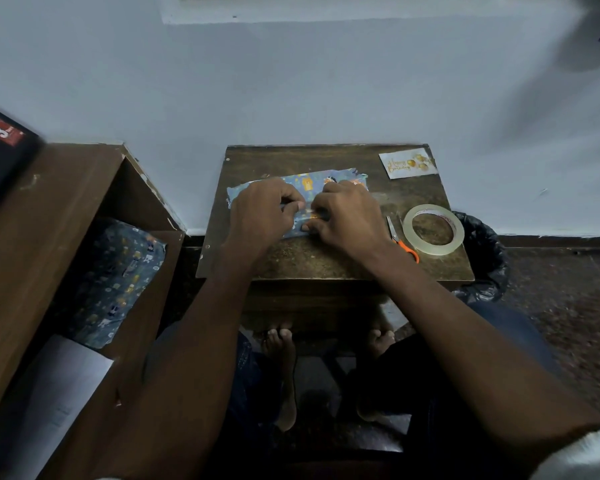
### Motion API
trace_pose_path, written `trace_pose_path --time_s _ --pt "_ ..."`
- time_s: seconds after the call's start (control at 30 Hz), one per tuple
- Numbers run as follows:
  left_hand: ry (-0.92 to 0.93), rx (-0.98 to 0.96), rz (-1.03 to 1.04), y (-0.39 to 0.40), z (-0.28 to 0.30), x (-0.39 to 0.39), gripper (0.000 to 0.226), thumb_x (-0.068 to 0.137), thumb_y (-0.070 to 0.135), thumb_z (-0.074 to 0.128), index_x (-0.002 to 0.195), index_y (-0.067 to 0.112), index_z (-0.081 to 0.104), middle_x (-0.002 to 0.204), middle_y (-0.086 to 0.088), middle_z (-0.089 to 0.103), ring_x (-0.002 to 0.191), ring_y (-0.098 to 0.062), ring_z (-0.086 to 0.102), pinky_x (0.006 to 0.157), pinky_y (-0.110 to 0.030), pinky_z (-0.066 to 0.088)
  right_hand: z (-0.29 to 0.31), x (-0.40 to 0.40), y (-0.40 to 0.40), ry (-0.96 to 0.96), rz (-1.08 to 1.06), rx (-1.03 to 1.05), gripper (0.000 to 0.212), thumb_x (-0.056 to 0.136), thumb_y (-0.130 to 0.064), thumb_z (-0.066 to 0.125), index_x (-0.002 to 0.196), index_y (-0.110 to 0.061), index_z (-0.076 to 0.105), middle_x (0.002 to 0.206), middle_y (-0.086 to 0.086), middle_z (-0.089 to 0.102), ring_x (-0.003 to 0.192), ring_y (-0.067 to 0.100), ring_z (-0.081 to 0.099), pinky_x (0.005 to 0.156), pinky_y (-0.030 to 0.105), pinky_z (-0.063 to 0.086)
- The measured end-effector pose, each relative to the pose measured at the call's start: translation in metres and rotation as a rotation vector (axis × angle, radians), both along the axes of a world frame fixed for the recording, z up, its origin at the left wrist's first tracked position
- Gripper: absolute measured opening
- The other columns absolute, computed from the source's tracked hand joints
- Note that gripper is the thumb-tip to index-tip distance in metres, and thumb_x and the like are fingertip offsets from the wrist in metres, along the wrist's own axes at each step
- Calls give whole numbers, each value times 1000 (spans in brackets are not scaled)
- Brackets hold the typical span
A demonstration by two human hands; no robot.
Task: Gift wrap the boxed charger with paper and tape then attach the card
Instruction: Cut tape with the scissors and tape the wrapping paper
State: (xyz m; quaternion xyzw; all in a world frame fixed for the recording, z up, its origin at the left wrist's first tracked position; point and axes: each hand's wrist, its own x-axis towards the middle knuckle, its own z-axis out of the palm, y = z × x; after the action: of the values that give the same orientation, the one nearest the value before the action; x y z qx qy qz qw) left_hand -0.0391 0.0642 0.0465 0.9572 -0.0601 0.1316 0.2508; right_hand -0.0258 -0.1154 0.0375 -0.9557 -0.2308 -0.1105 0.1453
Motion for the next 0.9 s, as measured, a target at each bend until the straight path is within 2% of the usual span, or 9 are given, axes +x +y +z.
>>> trace_pose_path --time_s 0.17,0.33,0.4,0.5,0.6,0.7,0.77,0.8,0.9 --pt "-19 -63 91 -17 -3 7 17 99 22 69 111 25 80 102 4 78 95 -18 71 84 -39 58 1 0 0 -15 1 8 35 82 -47 82 92 -13 78 92 5 67 93 31 62 85 42 45" --pt "-26 -382 -41 -42 -4 28 37 100 1 53 126 14 75 119 0 77 107 -12 72 96 -35 60 5 2 -3 3 -8 91 29 79 -42 83 88 -15 76 96 1 69 94 28 63 70 35 43" --pt "33 -495 -94 -50 -3 38 40 100 0 50 129 14 73 116 -2 77 105 -14 73 93 -31 60 3 7 -6 40 -34 143 28 76 -47 84 84 -22 76 93 -4 70 90 24 64 65 31 40" --pt "146 -644 -156 -55 -6 53 34 102 5 55 129 15 72 108 -6 77 99 -24 74 86 -36 62 3 11 -9 104 -51 154 27 74 -51 84 83 -26 77 84 -7 71 82 18 63 63 29 39" --pt "176 -639 -173 -56 -12 59 31 102 5 56 126 13 73 108 -5 77 101 -14 75 87 -30 61 9 13 -18 194 -6 203 19 76 -44 81 77 -25 78 75 -8 72 71 16 65 63 34 50" --pt "161 -586 -184 -57 -16 59 26 105 5 57 124 11 75 101 4 75 86 7 68 79 -17 55 27 13 -42 381 24 553 8 82 -22 80 75 -21 82 71 -1 77 66 18 72 63 31 55" --pt "140 -527 -197 -58 -18 59 25 106 8 59 124 11 75 101 10 72 83 12 64 77 -11 50 38 17 -68 427 -132 772 11 86 -17 80 77 -12 80 71 6 77 66 20 73 62 34 58" --pt "130 -508 -197 -58 -19 59 25 106 9 59 125 11 75 104 10 72 82 13 62 76 -9 48 40 21 -80 414 -230 756 15 86 -20 80 74 -11 78 68 4 75 64 19 72 61 35 57" --pt "120 -497 -199 -60 -22 58 25 102 8 63 124 10 76 112 2 74 80 4 59 73 -10 47 31 29 -113 353 -483 325 28 79 -29 81 60 -15 67 63 -2 68 68 20 67 62 32 46"
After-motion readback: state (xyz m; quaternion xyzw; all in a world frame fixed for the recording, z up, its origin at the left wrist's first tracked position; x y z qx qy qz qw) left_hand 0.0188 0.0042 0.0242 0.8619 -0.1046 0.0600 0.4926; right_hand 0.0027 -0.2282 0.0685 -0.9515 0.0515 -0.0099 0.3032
